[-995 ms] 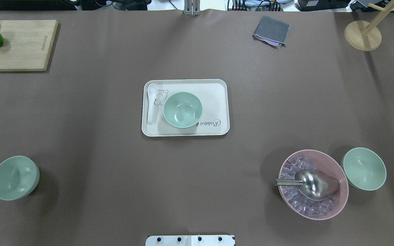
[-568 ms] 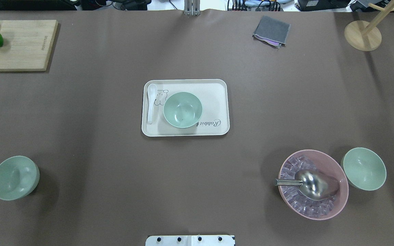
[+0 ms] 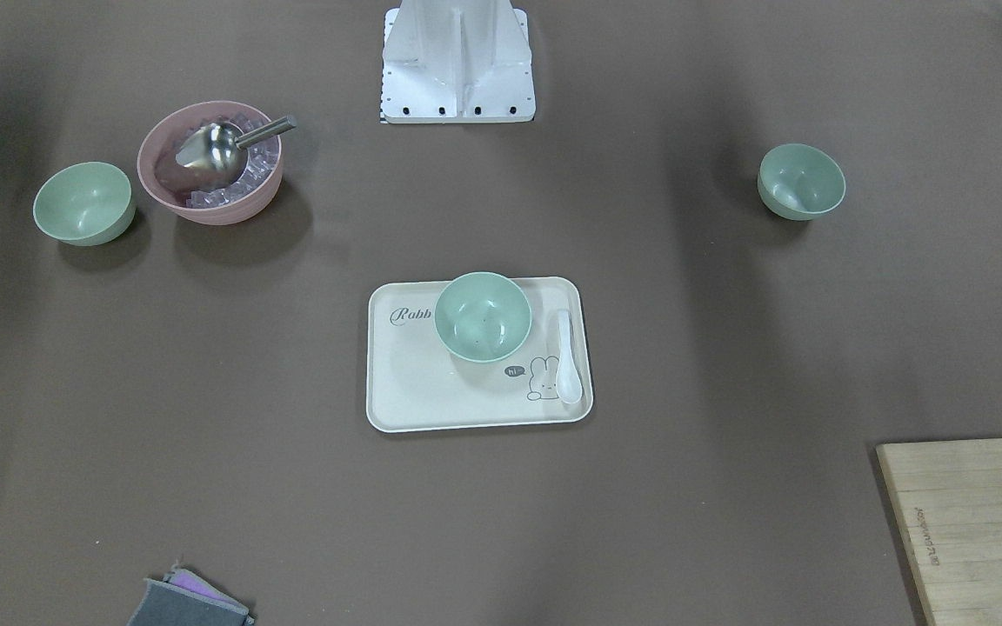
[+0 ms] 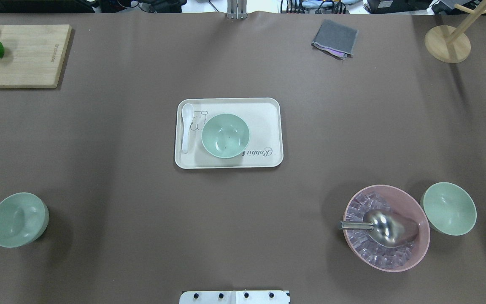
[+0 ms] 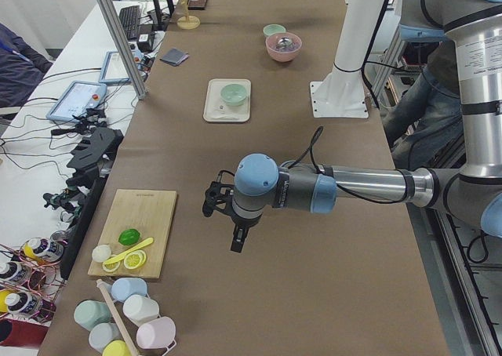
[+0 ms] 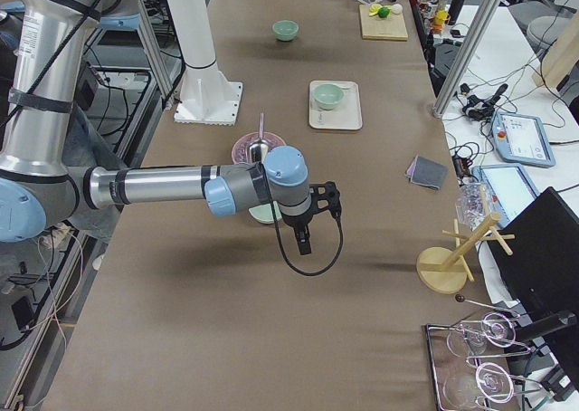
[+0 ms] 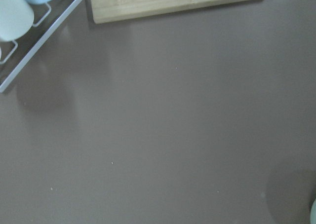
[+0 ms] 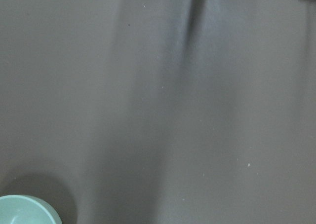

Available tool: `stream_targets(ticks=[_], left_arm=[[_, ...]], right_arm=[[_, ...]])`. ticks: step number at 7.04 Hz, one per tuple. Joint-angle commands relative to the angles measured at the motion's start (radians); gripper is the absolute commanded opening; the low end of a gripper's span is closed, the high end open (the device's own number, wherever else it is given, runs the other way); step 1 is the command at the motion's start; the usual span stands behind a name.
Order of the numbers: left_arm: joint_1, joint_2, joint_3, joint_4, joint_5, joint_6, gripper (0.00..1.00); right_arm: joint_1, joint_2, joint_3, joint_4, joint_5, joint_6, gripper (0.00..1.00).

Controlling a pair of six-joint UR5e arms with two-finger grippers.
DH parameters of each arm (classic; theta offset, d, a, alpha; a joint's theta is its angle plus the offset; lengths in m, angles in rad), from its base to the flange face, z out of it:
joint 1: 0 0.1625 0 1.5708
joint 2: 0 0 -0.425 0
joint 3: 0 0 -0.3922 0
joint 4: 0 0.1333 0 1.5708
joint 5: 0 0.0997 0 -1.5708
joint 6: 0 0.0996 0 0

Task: Stack green bowls together

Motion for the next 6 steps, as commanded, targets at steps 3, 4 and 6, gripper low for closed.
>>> stream_targets(ticks=[3,4,6], left_arm=[[0.004,-0.043,0.172,-0.366,-0.034,-0.093,0.99],[0.008,-0.044,0.196,-0.429,-0.096,-0.142,0.99],[0.144,-0.046,0.185,-0.456,-0.144,-0.412,0.99]], right_arm=[[-0.014,0.049,0.004,0.132,0.006,0.117,1.00],[-0.031,0.048,0.005,0.134,0.006,0.157,1.00],[-0.115,0.049,0.016,0.143,-0.005,0.311,1.00]])
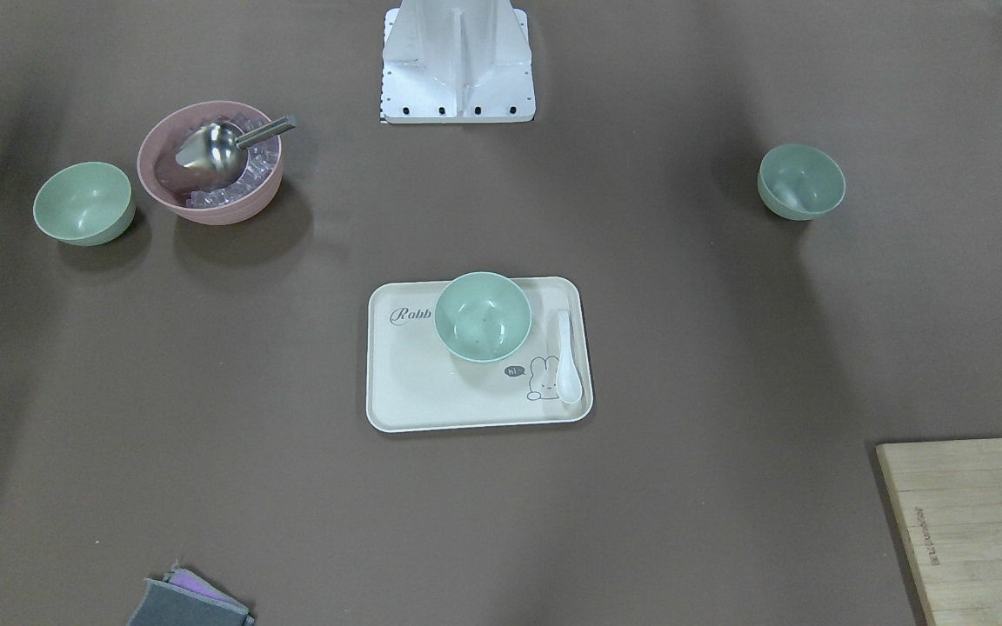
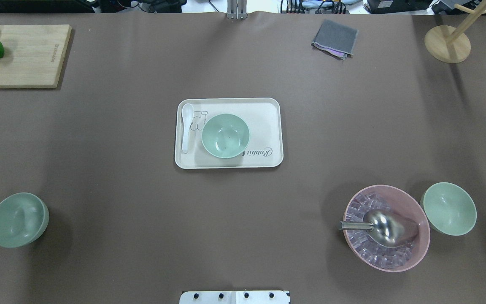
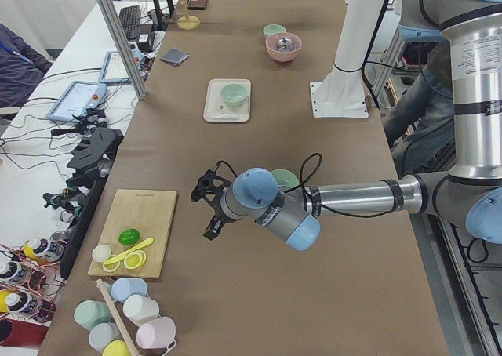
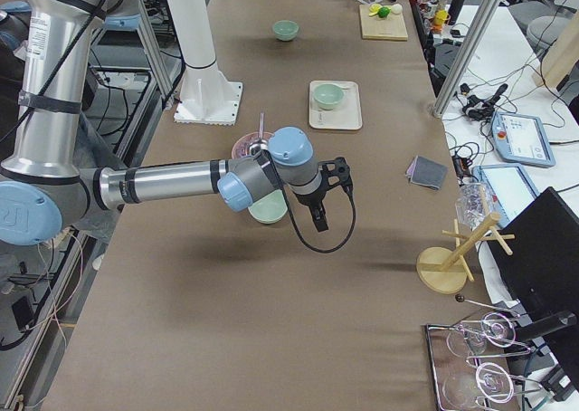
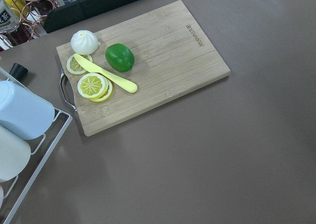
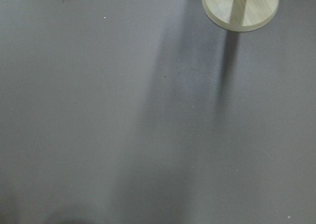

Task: Stack green bowls together

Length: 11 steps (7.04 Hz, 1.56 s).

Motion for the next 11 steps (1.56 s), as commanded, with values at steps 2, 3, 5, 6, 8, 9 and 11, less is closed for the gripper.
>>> stream_targets(ticks=[2,3,5,6,8,9,11], left_arm=[[0.171,0.003,-0.002,-0.067,0.002,-0.320,0.99],[0.246,0.006,-0.039,-0.068,0.060,-0.402,0.98],[0.440,0.119,-0.170,-0.068,0.229,-0.539,0.98],[0.507,0.141,-0.188,-0.067,0.296,-0.563,0.97],[0.633,0.143,-0.191,-0.070,0.405,-0.636,0.89],[0.674,0.145,-0.191,-0.070,0.435,-0.635,0.82],[0.716,0.178,-0.189,-0.126,0.435,-0.624,0.74]], right_arm=[[-0.167,0.000,0.026,0.033,-0.074,0.311,1.00],[-0.217,-0.018,0.036,0.034,-0.128,0.368,0.99],[-0.237,-0.087,0.036,0.106,-0.164,0.369,0.99],[-0.239,-0.101,0.034,0.128,-0.165,0.369,0.99],[-0.237,-0.103,0.036,0.128,-0.164,0.369,1.00],[-0.237,-0.103,0.036,0.129,-0.164,0.369,1.00],[-0.237,-0.103,0.036,0.129,-0.165,0.368,1.00]])
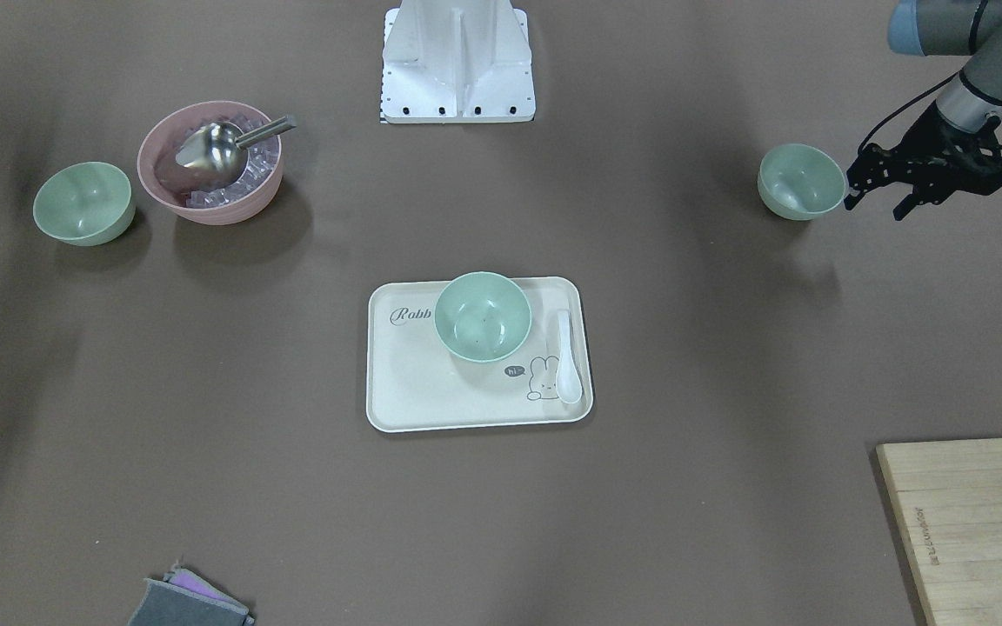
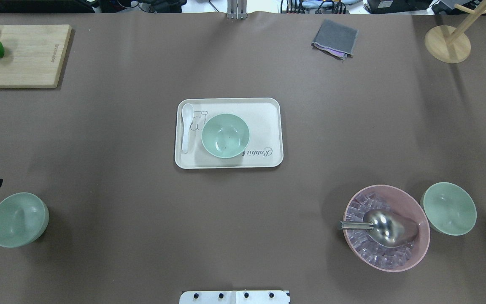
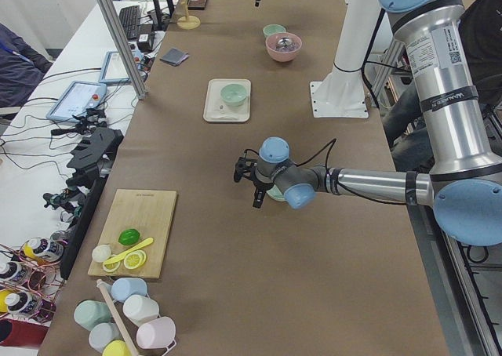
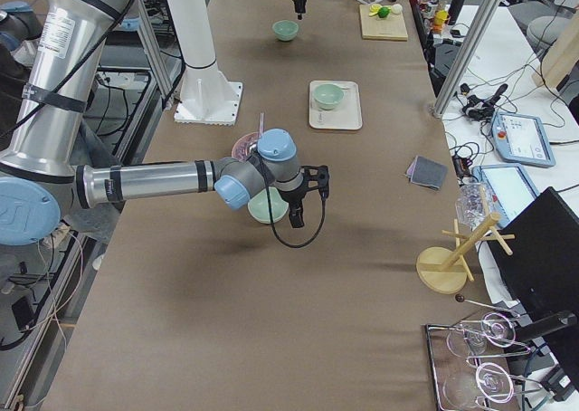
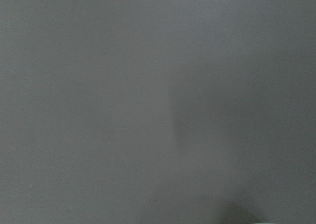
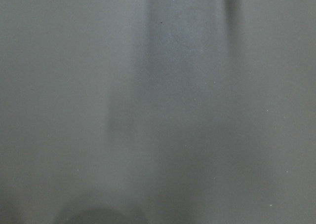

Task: Stack green bowls together

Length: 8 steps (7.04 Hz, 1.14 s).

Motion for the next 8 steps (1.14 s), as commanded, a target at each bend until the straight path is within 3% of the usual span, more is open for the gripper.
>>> stream_targets(ticks=[1,7,8], left_arm=[[0.054,0.048,0.000,-0.074,0.006,0.005,0.73],[0.120,0.061,0.008,-0.093,0.009,0.010,0.46],[0.120,0.061,0.008,-0.093,0.009,0.010,0.33]], right_arm=[[0.000,0.000,0.000,0.000,-0.001,0.000,1.00],[0.000,-0.002,-0.002,0.000,-0.009,-0.002,1.00],[0.001,-0.002,0.000,0.000,-0.009,-0.002,1.00]])
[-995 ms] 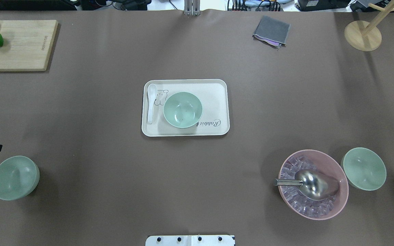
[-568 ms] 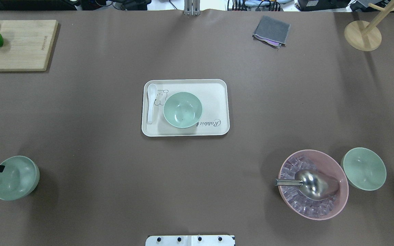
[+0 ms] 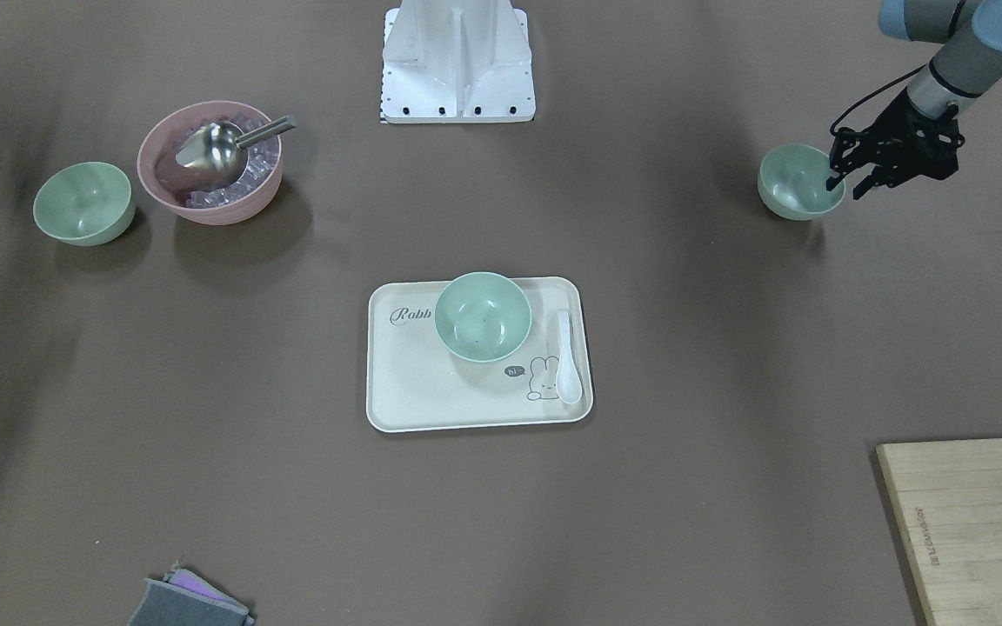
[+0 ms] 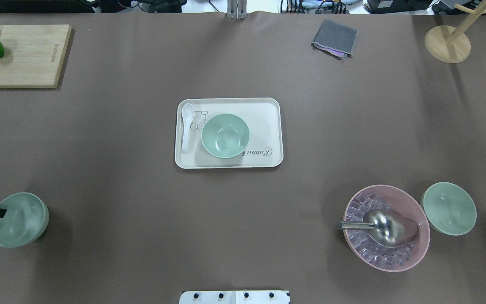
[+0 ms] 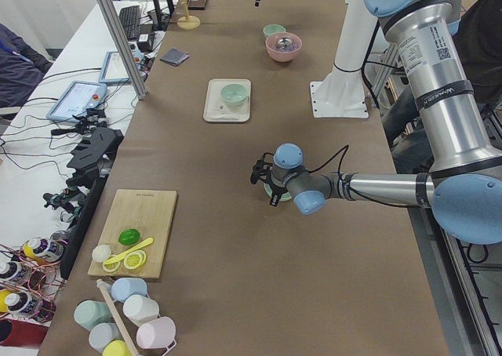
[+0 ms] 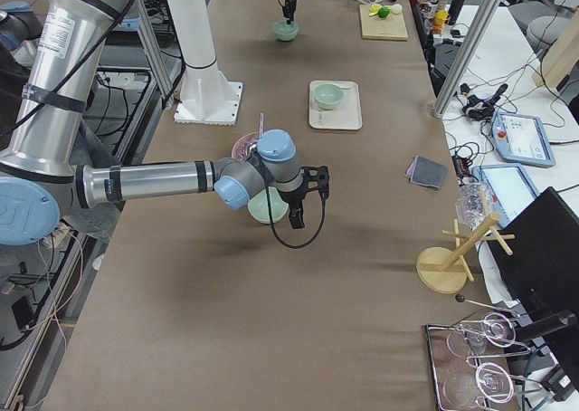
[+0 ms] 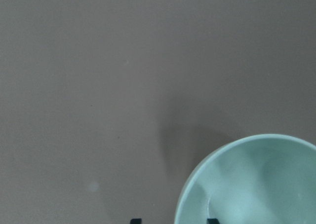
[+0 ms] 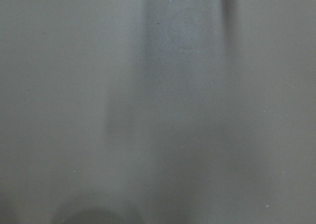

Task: Stack green bowls together

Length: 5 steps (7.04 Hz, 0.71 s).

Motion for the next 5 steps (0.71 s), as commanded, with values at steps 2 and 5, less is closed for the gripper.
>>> stream_targets(ticks=[2,5], left_arm=[[0.003,-0.004,-0.003,-0.024,-0.002,0.001,0.00],[-0.017,-0.017,-0.047,-0.038,-0.085,-0.004,0.00]], right_arm=[[0.001,-0.002,0.001,0.002,-0.006,0.000,1.00],[0.001,-0.005,0.000,0.009,-0.008,0.000,1.00]])
